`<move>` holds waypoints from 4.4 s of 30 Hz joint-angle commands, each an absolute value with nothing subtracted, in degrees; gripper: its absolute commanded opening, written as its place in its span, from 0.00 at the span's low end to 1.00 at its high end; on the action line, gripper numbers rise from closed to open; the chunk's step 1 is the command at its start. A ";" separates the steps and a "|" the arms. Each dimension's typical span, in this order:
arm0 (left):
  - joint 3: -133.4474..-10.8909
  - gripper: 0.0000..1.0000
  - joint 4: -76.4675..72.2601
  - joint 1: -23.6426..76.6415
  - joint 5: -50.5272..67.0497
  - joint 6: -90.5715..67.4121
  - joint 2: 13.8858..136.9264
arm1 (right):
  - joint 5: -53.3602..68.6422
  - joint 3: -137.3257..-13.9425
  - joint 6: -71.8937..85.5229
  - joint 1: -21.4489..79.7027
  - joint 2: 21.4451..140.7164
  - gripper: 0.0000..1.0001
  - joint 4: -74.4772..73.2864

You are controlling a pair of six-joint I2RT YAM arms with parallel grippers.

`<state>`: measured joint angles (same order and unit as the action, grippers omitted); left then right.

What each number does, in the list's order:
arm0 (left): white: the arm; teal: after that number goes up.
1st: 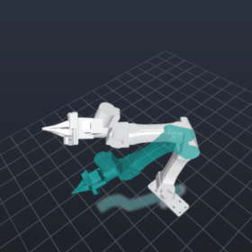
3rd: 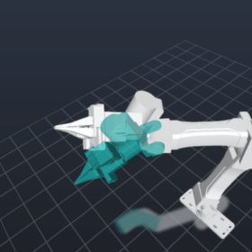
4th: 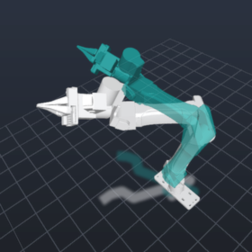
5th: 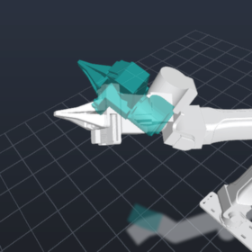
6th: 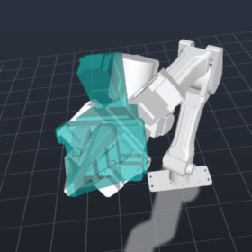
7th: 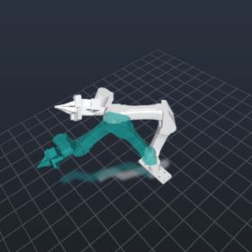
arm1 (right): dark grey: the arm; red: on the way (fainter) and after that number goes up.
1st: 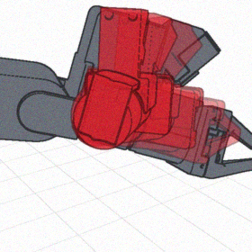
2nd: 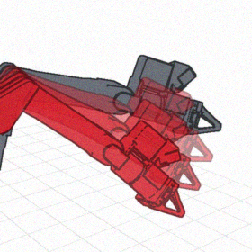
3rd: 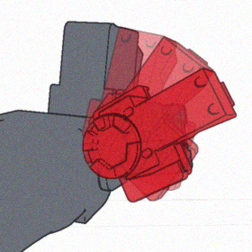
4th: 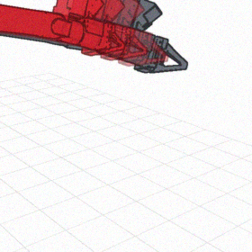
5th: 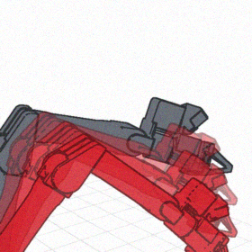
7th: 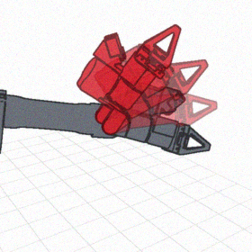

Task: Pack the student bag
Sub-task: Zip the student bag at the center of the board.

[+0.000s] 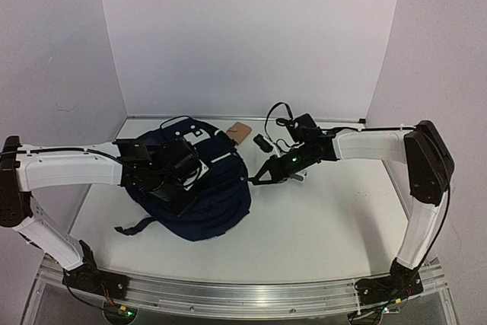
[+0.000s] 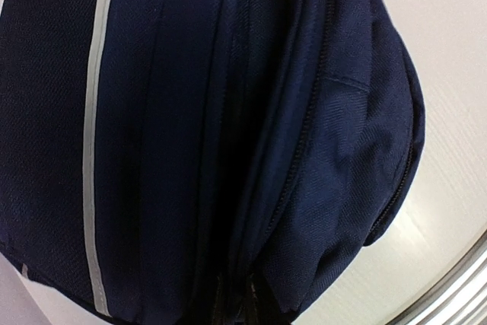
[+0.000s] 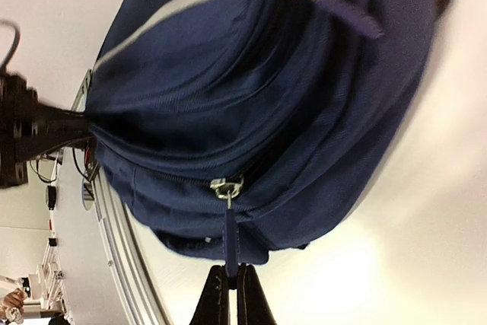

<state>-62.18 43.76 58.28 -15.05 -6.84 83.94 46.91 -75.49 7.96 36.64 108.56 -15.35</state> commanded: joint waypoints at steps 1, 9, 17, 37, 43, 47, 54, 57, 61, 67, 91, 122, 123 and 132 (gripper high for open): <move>-64.35 0.41 46.73 56.91 -11.84 -5.03 77.17 | 48.38 -72.84 13.30 42.02 102.93 0.00 -13.51; -68.10 0.51 42.42 64.05 -12.94 -3.52 80.37 | 48.18 -75.75 16.37 44.65 103.48 0.00 -10.46; -70.92 0.43 36.07 63.69 -14.48 1.01 92.23 | 48.18 -76.55 16.54 44.56 103.59 0.00 -10.55; -64.63 0.00 55.06 62.05 -15.71 -8.70 80.08 | 47.66 -84.74 10.16 30.93 113.66 0.00 -15.52; -69.83 0.42 48.31 62.45 -14.47 -6.12 81.08 | 51.56 -80.80 11.83 38.42 109.66 0.00 -15.26; -69.67 0.58 38.67 62.49 -15.14 -2.93 83.54 | 51.94 -80.32 13.66 40.02 108.07 0.00 -14.27; -72.15 0.60 29.35 61.27 -14.01 3.78 94.84 | 52.29 -80.84 15.40 40.17 107.10 0.00 -13.74; -73.54 0.58 29.50 60.20 -16.10 3.56 98.32 | 52.38 -80.53 15.56 40.18 106.34 0.00 -13.70; -76.15 0.46 32.94 59.88 -21.86 2.59 100.79 | 52.16 -79.68 15.28 40.17 105.38 0.00 -13.77; -77.02 0.00 40.77 59.85 -18.21 1.18 99.16 | 51.69 -79.02 15.03 38.30 106.34 0.00 -13.75; -66.71 0.00 60.55 64.00 -4.03 -4.10 79.38 | 46.37 -89.05 13.90 31.77 118.89 0.00 -12.29; -68.34 0.00 58.64 66.09 -5.37 -4.74 80.77 | 52.17 -80.43 -13.75 43.71 110.93 0.60 -20.18; -68.34 0.00 58.58 66.08 -5.35 -4.80 80.84 | 51.87 -80.96 -14.04 43.85 111.74 0.59 -20.28; -68.73 0.00 58.11 66.03 -5.40 -4.77 83.24 | 48.18 -82.76 -16.02 46.33 116.50 0.54 -21.05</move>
